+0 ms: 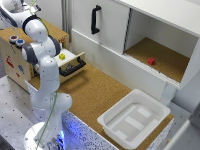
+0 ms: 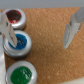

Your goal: Toggle the red light switch to turn off the red light

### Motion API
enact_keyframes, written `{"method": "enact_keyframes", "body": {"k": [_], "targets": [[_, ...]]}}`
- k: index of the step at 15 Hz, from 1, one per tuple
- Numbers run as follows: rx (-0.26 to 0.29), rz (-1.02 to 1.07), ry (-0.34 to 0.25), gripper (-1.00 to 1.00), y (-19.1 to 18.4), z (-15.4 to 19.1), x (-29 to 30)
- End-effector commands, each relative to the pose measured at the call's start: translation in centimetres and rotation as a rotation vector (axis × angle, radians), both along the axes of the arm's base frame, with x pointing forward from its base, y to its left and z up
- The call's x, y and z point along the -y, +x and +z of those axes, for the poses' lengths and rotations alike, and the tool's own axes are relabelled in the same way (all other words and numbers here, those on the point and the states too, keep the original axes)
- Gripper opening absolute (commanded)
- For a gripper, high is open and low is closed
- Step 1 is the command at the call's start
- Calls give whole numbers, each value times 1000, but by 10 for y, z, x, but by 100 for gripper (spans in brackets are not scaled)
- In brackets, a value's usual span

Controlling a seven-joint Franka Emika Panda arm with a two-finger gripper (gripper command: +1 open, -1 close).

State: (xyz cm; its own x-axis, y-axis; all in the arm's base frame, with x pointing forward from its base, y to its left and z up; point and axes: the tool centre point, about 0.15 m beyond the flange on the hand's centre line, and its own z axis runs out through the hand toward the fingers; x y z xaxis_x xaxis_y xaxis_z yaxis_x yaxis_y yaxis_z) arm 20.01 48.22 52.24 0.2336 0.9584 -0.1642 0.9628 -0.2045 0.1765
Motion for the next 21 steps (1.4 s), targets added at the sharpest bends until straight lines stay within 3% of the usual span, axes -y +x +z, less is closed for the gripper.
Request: {"method": "enact_keyframes", "body": {"k": [1, 9, 11, 16, 20, 21], "targets": [[11, -6, 171, 100, 16, -15, 108], [15, -86, 217, 100, 23, -31, 189], [17, -51, 274, 100, 24, -37, 191], [20, 57, 324, 100, 44, -46, 176], [-40, 142, 392, 100, 63, -71, 167], [-69, 174, 434, 100, 68, -79, 163]]}}
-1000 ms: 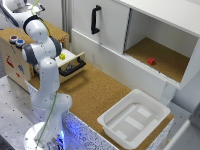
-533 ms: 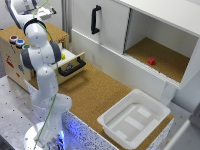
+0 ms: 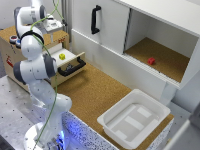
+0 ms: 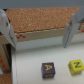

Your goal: Toggle the red light switch to turn off the red light

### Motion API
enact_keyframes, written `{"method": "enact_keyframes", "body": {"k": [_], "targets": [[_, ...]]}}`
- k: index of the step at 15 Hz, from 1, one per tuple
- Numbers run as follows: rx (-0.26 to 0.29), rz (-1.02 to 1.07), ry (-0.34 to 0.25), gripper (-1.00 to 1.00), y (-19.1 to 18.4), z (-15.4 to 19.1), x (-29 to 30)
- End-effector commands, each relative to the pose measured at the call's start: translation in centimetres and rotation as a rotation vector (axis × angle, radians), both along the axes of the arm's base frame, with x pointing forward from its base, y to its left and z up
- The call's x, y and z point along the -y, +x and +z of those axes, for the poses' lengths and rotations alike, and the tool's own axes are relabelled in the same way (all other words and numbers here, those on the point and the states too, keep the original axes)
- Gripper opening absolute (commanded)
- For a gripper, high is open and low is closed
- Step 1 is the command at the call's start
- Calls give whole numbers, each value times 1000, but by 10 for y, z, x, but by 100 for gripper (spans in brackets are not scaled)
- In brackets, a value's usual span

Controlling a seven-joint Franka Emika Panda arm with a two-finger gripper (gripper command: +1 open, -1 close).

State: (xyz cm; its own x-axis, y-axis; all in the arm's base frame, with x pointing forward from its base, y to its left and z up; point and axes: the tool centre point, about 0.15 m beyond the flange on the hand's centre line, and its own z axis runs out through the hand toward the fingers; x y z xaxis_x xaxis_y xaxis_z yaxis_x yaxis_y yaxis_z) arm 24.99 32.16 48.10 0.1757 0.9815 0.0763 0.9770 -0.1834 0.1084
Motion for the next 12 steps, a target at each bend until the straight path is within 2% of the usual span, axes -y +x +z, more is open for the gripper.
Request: {"method": "enact_keyframes", "body": {"k": [1, 4, 7, 12], "targets": [[-54, 157, 165, 100, 22, -46, -4], [-91, 215, 94, 100, 33, -73, -15], [-107, 222, 59, 100, 33, -102, -16], [-110, 203, 88, 100, 24, -137, -16]]}}
